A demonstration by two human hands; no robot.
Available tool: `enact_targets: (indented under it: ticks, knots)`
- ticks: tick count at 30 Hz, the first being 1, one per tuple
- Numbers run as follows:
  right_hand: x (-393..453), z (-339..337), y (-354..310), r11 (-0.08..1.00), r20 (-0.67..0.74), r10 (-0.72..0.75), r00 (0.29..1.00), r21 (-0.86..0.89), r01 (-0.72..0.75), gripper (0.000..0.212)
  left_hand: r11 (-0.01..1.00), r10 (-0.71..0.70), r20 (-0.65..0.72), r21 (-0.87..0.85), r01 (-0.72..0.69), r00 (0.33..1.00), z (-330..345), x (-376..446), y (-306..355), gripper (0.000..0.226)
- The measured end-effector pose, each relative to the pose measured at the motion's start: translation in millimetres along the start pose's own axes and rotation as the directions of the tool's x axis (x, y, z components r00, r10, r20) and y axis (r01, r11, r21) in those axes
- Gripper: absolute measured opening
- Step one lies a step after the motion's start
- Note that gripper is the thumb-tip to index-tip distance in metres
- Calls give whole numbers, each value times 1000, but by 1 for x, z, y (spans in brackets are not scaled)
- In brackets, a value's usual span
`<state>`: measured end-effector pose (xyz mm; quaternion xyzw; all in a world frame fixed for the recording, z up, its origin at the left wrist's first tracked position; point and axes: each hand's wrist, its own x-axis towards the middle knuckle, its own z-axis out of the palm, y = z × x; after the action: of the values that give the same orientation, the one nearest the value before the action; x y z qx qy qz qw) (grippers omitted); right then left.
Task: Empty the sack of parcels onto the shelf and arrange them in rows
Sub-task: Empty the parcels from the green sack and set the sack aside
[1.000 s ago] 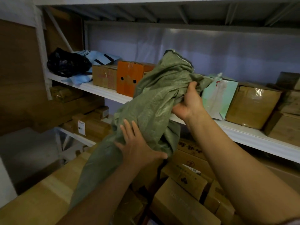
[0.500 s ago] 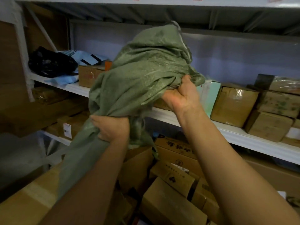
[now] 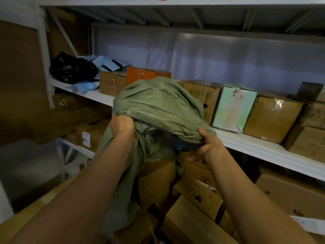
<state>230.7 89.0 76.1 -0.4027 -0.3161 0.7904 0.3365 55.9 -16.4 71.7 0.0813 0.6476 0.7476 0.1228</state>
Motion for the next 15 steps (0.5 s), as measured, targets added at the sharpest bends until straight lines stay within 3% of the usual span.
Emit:
enact_targets:
  ticks: [1, 2, 3, 4, 5, 6, 7, 8, 9, 12, 15]
  knots:
    - [3, -3, -4, 995, -117, -102, 988, 5, 103, 32, 1000, 20, -3, 11, -20, 1000, 0, 3, -3, 39]
    - [7, -8, -6, 972, -256, -234, 938, -54, 228, 46, 998, 45, -26, 36, -44, 999, 0, 4, -6, 42]
    - [8, -10, -7, 906, -379, -415, 827, -251, 340, 71, 996, 51, -33, 72, -49, 998, 0, 6, -9, 46]
    - [5, -8, -9, 746, -386, -637, 667, -528, 407, 96, 988, 58, -50, 143, -50, 997, 1, 8, -12, 51]
    - [3, -4, -10, 472, -208, -829, 520, -758, 450, 113, 974, 62, -53, 221, -49, 997, 2, 7, -12, 52]
    - [-4, 3, -8, 160, 66, -904, 423, -864, 477, 122, 965, 57, -55, 258, -41, 997, 5, 8, -13, 51]
    - [-12, 14, -2, -85, 322, -860, 395, -854, 513, 128, 956, 56, -39, 292, -42, 998, 8, 5, -12, 49]
    - [-18, 25, 6, -215, 493, -758, 428, -808, 549, 133, 958, 45, -14, 283, -39, 999, 11, 3, -11, 47]
    - [-18, 31, 15, -259, 580, -634, 511, -782, 567, 137, 970, 20, 12, 241, -22, 1000, 14, 0, -9, 44]
    - [13, 30, 33, -142, 557, -434, 708, -819, 557, 145, 973, -210, 182, -62, 224, 961, 16, -16, 8, 38]
    - [33, 26, 51, -71, 533, -354, 768, -835, 546, 149, 843, -271, 432, -325, 429, 860, 14, -34, 22, 29]
